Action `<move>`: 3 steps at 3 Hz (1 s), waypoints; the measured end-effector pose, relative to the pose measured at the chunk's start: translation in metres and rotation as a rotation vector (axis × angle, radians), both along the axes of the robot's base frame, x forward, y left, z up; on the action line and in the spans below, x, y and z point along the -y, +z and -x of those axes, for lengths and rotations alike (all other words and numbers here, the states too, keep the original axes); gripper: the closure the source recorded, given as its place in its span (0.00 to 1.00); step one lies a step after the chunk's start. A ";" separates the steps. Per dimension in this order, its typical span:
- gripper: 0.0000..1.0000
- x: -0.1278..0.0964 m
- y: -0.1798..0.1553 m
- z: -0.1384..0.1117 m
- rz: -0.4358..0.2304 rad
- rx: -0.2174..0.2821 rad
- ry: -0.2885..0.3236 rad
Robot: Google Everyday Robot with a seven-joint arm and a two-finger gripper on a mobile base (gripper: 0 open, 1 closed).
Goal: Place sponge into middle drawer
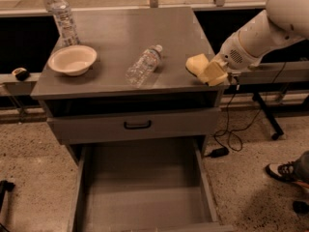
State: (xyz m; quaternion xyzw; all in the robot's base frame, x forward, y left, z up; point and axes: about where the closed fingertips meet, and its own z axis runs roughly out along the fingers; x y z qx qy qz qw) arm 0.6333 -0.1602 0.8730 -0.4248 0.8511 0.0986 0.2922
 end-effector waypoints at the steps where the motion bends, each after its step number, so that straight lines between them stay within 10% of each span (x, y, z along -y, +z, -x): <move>1: 1.00 -0.004 0.005 0.041 0.038 0.059 0.120; 3: 1.00 -0.038 -0.095 0.091 0.196 -0.032 0.416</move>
Offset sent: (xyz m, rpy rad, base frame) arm -0.1088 0.0338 -0.1295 -0.2756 0.1051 0.4048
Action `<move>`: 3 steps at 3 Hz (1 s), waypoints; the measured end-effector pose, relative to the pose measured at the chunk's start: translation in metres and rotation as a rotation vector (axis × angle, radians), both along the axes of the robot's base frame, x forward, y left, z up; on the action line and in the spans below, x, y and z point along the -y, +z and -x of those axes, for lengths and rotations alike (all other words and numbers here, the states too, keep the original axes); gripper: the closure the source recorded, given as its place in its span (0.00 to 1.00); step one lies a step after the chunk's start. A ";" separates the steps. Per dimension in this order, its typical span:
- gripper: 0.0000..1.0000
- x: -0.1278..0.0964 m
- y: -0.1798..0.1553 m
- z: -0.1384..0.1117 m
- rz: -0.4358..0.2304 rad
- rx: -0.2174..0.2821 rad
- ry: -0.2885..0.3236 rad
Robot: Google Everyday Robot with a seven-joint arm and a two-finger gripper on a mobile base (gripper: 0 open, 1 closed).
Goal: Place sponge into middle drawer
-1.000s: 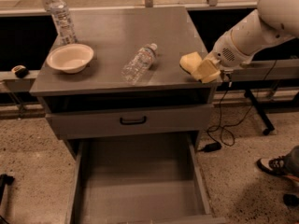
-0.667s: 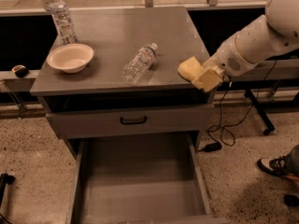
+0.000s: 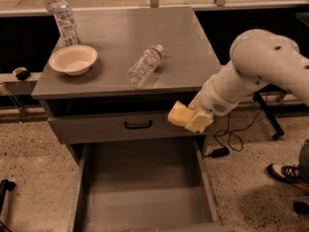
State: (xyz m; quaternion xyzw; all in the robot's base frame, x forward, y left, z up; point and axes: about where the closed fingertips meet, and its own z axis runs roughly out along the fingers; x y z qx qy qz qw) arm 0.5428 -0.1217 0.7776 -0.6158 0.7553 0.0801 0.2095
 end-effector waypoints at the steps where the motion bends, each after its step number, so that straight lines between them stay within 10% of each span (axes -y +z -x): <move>1: 1.00 -0.001 -0.003 0.002 0.013 0.014 0.050; 3: 1.00 -0.003 -0.043 -0.002 -0.014 0.069 0.083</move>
Offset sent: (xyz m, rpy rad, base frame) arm -0.0005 0.0045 -0.0075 -0.0057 -0.0004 0.0549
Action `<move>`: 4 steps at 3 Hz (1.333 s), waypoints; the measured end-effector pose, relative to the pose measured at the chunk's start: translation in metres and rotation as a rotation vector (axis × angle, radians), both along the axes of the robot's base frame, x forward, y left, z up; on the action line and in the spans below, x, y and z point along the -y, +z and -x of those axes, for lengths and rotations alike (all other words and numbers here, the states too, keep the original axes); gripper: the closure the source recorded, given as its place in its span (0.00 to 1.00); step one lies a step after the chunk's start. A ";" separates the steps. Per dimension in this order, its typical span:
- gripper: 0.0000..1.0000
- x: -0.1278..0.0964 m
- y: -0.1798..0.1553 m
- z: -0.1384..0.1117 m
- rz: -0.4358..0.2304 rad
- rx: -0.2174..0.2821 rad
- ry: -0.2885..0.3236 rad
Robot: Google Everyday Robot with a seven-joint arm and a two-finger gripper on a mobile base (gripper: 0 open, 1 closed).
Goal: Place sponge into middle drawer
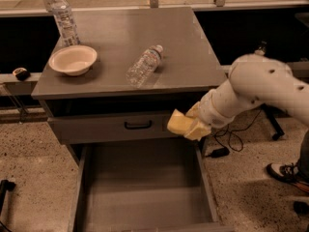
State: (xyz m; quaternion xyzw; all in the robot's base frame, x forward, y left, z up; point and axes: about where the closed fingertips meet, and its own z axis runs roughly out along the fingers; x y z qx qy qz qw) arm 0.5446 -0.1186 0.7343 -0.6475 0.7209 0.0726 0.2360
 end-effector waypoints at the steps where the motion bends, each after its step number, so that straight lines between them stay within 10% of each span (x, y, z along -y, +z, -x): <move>1: 1.00 -0.004 -0.052 0.004 -0.012 0.102 0.099; 2: 1.00 -0.007 -0.047 -0.008 -0.014 0.167 0.112; 4: 1.00 -0.045 -0.140 0.015 -0.225 0.003 0.205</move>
Offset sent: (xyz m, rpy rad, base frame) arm -0.0046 0.0028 -0.0449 0.0088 -0.0791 0.0826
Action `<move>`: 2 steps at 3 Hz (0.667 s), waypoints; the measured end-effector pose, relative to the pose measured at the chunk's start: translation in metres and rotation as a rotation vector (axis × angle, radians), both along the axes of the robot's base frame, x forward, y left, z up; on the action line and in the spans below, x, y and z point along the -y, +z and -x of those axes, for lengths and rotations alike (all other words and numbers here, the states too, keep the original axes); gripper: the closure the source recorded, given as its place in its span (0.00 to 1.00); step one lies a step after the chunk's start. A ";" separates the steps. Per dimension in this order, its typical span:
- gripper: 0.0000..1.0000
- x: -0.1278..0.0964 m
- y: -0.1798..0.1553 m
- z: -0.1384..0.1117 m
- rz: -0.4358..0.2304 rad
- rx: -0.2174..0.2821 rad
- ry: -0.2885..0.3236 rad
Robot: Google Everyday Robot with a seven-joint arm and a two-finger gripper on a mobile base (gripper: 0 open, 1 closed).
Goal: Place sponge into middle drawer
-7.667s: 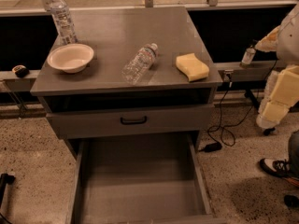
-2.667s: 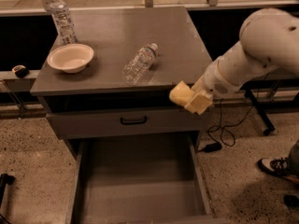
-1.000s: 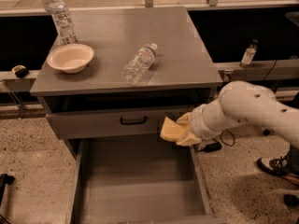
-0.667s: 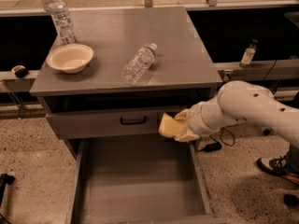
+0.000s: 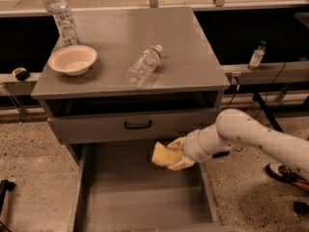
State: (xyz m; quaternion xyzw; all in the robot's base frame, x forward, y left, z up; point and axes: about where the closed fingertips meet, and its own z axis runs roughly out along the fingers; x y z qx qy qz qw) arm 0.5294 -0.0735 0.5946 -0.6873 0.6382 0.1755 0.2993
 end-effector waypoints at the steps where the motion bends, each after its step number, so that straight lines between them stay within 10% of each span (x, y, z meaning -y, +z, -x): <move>1: 1.00 -0.018 -0.075 0.027 -0.061 -0.020 0.078; 2: 1.00 -0.018 -0.076 0.026 -0.061 -0.020 0.078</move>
Offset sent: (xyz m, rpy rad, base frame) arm -0.0231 0.0159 -0.0654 0.0538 0.0153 0.0685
